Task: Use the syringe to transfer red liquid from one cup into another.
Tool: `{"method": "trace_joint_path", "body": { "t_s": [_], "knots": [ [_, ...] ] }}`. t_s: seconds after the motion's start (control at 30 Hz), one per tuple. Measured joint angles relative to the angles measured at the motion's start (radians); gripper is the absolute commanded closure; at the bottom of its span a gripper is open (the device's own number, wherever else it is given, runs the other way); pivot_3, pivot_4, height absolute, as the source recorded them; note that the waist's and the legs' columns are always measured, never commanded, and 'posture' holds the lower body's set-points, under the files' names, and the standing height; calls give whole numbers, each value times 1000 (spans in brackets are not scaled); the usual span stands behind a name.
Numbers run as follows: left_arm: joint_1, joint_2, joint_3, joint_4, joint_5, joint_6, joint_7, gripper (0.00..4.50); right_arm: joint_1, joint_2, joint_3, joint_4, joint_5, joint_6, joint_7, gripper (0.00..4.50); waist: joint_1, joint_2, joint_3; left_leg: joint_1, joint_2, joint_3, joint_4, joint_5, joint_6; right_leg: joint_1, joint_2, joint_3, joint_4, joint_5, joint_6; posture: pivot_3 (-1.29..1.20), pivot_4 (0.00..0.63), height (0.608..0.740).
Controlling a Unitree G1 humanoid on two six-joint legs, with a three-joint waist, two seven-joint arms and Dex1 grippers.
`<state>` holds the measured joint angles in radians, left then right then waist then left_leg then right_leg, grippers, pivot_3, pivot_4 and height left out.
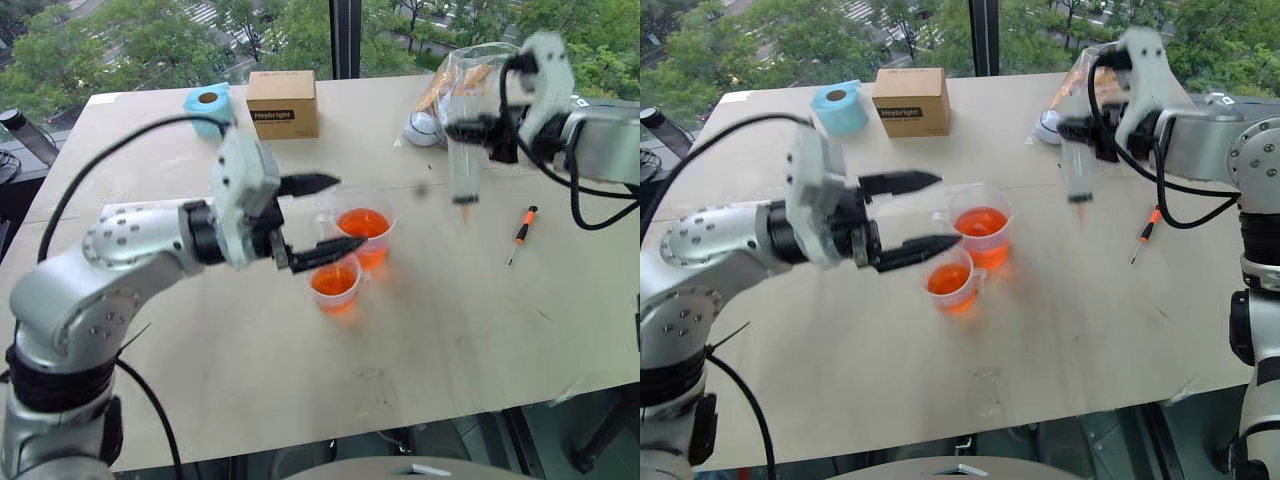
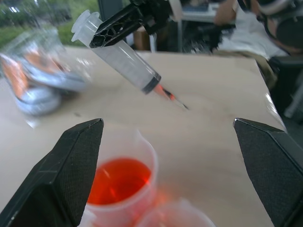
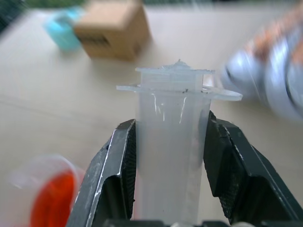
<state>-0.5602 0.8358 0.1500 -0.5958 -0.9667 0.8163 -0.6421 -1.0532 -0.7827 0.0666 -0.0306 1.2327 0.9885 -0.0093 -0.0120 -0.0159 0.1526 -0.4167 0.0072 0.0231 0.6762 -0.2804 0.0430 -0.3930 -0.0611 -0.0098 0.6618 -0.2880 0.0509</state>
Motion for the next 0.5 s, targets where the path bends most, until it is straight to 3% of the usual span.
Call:
{"method": "trace_joint_path", "body": {
  "t_s": [0.17,0.3,0.5],
  "knots": [
    [-117,10,10,130,43,-8,-4,0,37,135,6,-124,-281,-263,182,2923,-3,0,0,0,0,0,0,0,0,-2,0,-1,1,0,0,0,150,740],
    [-255,14,54,241,50,-39,-40,0,97,297,10,-161,-380,-415,282,2923,-2,0,0,0,0,0,0,1,-1,-2,0,-2,1,0,0,0,150,740],
    [-310,14,64,342,62,-61,-119,0,170,412,61,-161,-552,-542,384,2923,-5,0,0,0,-1,0,3,1,-2,-1,0,-3,3,0,0,0,150,740]
  ]
}}
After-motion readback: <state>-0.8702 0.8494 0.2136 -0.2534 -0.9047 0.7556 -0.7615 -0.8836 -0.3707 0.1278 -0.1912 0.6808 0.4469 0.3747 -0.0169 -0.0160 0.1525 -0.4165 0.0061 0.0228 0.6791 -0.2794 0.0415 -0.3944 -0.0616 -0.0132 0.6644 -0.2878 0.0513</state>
